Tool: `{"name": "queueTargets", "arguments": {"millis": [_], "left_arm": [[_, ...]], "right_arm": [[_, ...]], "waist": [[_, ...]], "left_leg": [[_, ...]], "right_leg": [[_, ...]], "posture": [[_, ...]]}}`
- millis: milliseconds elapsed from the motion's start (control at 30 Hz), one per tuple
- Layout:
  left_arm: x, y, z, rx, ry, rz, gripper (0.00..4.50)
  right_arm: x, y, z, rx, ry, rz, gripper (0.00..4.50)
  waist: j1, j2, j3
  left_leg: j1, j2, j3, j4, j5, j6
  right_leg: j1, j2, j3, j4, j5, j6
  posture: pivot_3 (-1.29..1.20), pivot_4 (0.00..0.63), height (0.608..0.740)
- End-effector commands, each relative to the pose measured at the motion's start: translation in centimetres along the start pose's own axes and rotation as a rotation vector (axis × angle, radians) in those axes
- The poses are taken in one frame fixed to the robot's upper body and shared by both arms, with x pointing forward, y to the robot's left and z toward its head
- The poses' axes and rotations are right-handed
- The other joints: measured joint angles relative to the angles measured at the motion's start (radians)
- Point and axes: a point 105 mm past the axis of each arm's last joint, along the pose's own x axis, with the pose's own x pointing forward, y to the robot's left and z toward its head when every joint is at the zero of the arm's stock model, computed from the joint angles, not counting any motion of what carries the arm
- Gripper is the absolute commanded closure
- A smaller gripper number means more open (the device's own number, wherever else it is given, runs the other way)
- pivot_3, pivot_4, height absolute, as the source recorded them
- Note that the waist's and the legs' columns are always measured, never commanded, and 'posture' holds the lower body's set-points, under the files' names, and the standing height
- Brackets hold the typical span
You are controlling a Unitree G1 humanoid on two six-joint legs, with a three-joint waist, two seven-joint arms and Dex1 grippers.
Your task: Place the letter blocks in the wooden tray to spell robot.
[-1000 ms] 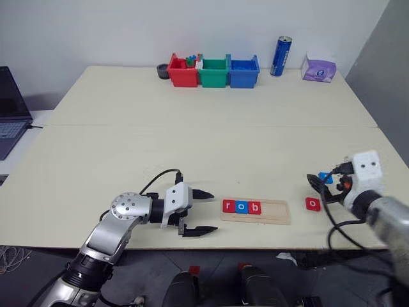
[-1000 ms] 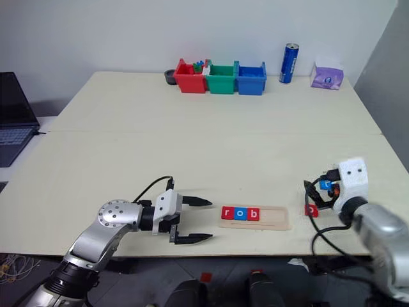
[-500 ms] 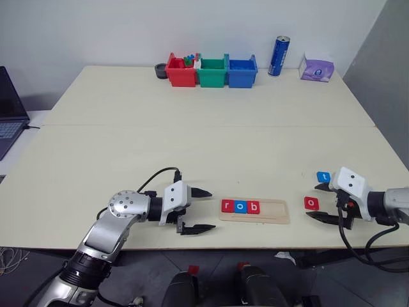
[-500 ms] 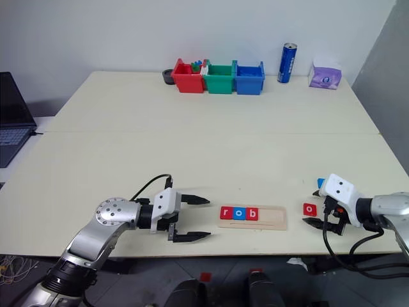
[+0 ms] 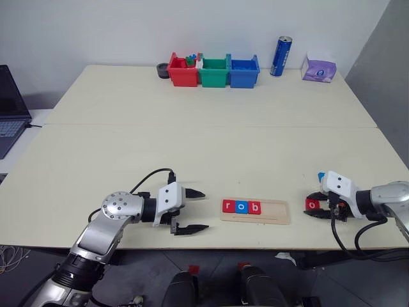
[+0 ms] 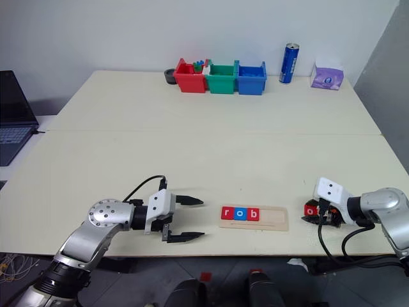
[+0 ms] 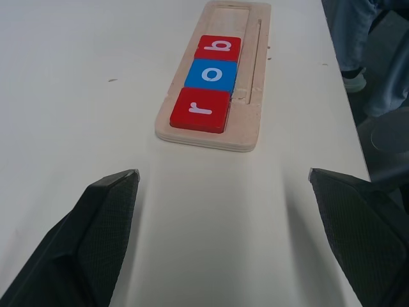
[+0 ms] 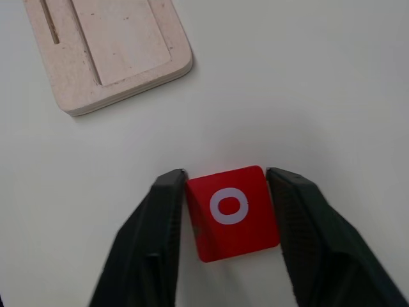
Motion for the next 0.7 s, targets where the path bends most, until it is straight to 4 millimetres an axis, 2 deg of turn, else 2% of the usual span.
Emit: {"name": "queueTargets", "arguments": {"millis": [33, 200, 300, 433, 533, 700], "left_arm": [[-0.4, -0.1, 0.7, 0.036, -0.009, 0.006, 0.0], [-0.5, -0.2, 0.3, 0.031, -0.004, 0.003, 0.0], [-0.4, -0.2, 0.2, 0.03, -0.003, 0.002, 0.0], [-0.2, -0.2, 0.2, 0.033, -0.007, -0.003, 0.0], [-0.1, -0.2, 0.3, 0.036, -0.009, -0.004, 0.0], [0.1, -0.2, 0.3, 0.04, -0.016, -0.006, 0.0]], "right_arm": [[-0.9, -0.2, 0.9, -0.013, -0.016, -0.009, 3.12], [-1.6, 1.9, 4.9, -0.108, -0.082, 0.065, 3.12], [-0.9, 3.1, 6.8, -0.155, -0.115, 0.09, 3.12], [0.6, 4.2, 8.2, -0.215, -0.128, 0.13, 3.12], [1.6, 4.0, 9.1, -0.218, -0.151, 0.117, 3.12], [2.9, 4.3, 9.4, -0.25, -0.135, 0.142, 3.12]], "waist": [[0.0, 0.0, 0.0], [0.0, 0.001, 0.0], [0.0, 0.001, 0.0], [0.0, 0.001, 0.0], [0.0, 0.001, 0.0], [0.0, 0.001, 0.0]], "left_leg": [[0.0, 0.0, 0.0, 0.0, 0.0, 0.0], [0.0, 0.0, -0.001, 0.0, 0.0, 0.0], [0.0, 0.001, -0.002, 0.0, 0.0, 0.0], [0.0, 0.0, -0.001, 0.0, 0.0, 0.0], [-0.001, 0.0, -0.001, 0.0, 0.0, 0.0], [-0.001, 0.0, -0.001, 0.0, 0.0, 0.0]], "right_leg": [[0.0, 0.0, 0.0, 0.0, 0.0, 0.0], [-0.001, 0.0, 0.0, 0.0, 0.0, 0.0], [-0.001, 0.0, -0.001, 0.0, 0.0, 0.0], [-0.001, 0.0, -0.001, 0.0, 0.0, 0.0], [-0.001, 0.0, -0.001, 0.0, 0.0, 0.0], [-0.001, 0.0, -0.001, 0.0, 0.0, 0.0]], "posture": [[0.0, 0.15, 0.74], [0.0, 0.15, 0.74], [0.0, 0.15, 0.74], [0.0, 0.15, 0.74], [0.0, 0.15, 0.74], [0.0, 0.15, 0.74]]}}
